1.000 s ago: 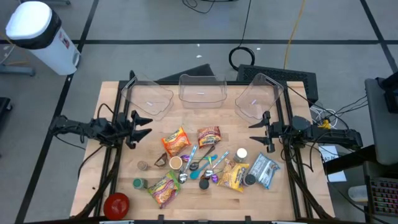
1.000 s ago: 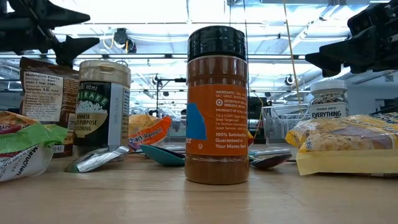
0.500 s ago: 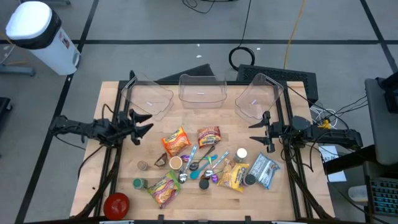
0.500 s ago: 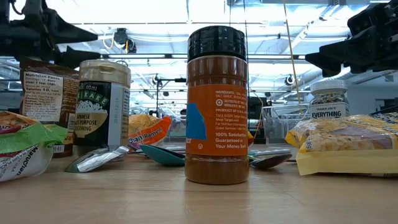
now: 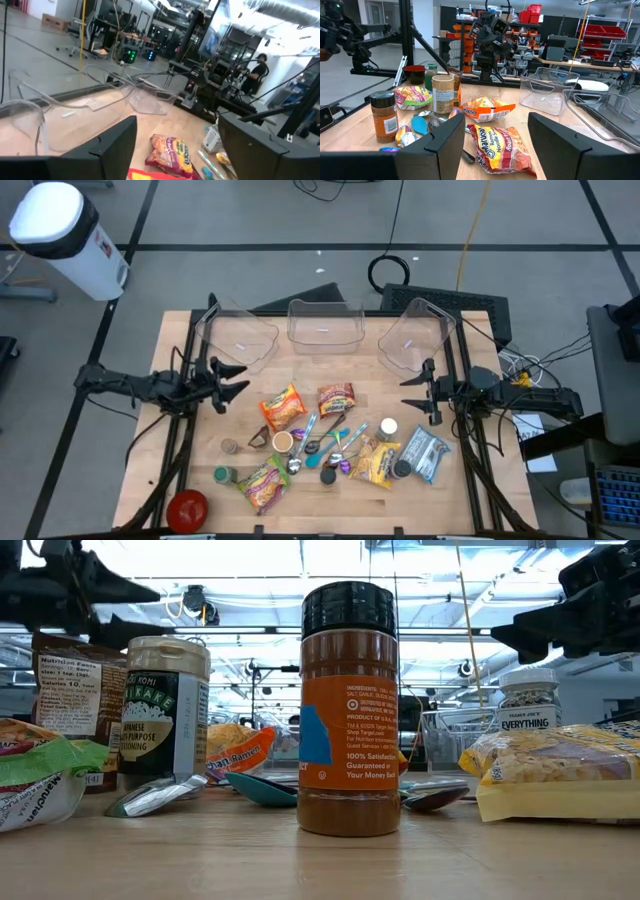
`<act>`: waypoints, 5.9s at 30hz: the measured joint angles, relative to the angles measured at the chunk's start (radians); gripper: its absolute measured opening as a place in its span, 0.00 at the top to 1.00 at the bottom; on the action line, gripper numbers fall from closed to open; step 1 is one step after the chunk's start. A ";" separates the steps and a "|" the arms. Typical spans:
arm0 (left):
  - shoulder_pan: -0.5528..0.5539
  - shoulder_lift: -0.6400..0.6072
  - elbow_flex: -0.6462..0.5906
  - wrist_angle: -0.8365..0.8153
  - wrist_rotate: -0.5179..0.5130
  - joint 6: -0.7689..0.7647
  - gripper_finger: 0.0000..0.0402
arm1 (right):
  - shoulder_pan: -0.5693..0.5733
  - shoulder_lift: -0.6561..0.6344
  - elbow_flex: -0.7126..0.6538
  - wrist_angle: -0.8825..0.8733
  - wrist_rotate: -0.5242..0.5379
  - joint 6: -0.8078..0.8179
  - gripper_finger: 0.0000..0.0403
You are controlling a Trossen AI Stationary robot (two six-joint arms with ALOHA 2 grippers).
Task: Pick & Place Food Item
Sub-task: Put the orange noodle pack into the left transparent bin
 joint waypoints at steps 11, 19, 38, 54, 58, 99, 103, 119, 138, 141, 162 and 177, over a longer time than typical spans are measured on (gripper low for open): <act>0.009 0.637 0.346 -0.122 0.142 0.036 0.12 | 0.000 0.000 0.000 0.000 0.000 0.000 0.48; 0.049 1.048 0.523 -0.183 0.205 0.079 0.12 | 0.000 0.000 0.000 0.000 0.000 0.000 0.48; 0.068 1.300 0.553 -0.182 0.217 0.077 0.24 | 0.000 0.000 0.000 0.000 0.000 0.000 0.48; 0.079 1.279 0.553 -0.192 0.222 0.083 0.89 | 0.000 0.000 0.000 0.000 0.000 0.000 0.48; 0.097 1.213 0.576 -0.246 0.230 0.114 0.98 | 0.000 0.000 0.000 0.000 0.000 0.000 0.48; 0.890 1.145 0.598 -0.484 -0.349 0.977 0.96 | 0.000 0.000 0.000 0.000 0.000 0.000 0.48; 0.923 1.185 0.598 -0.433 -0.344 1.143 0.99 | 0.000 0.000 0.000 0.000 0.000 0.000 0.48; 0.934 1.317 0.599 -0.397 -0.376 1.290 0.72 | 0.000 0.000 0.000 0.000 0.000 0.000 0.48; 0.938 1.321 0.600 -0.306 -0.460 1.216 0.29 | 0.000 0.000 0.000 0.000 0.000 0.000 0.48; 0.938 1.321 0.600 -0.306 -0.416 1.161 0.29 | 0.000 0.000 0.000 0.000 0.000 0.000 0.48; 0.960 1.320 0.600 -0.386 -0.156 0.055 0.42 | 0.000 0.000 0.000 0.000 0.000 0.000 0.48; 1.025 1.320 0.600 -0.410 -0.060 0.023 0.74 | 0.000 0.000 0.000 0.000 0.000 0.000 0.48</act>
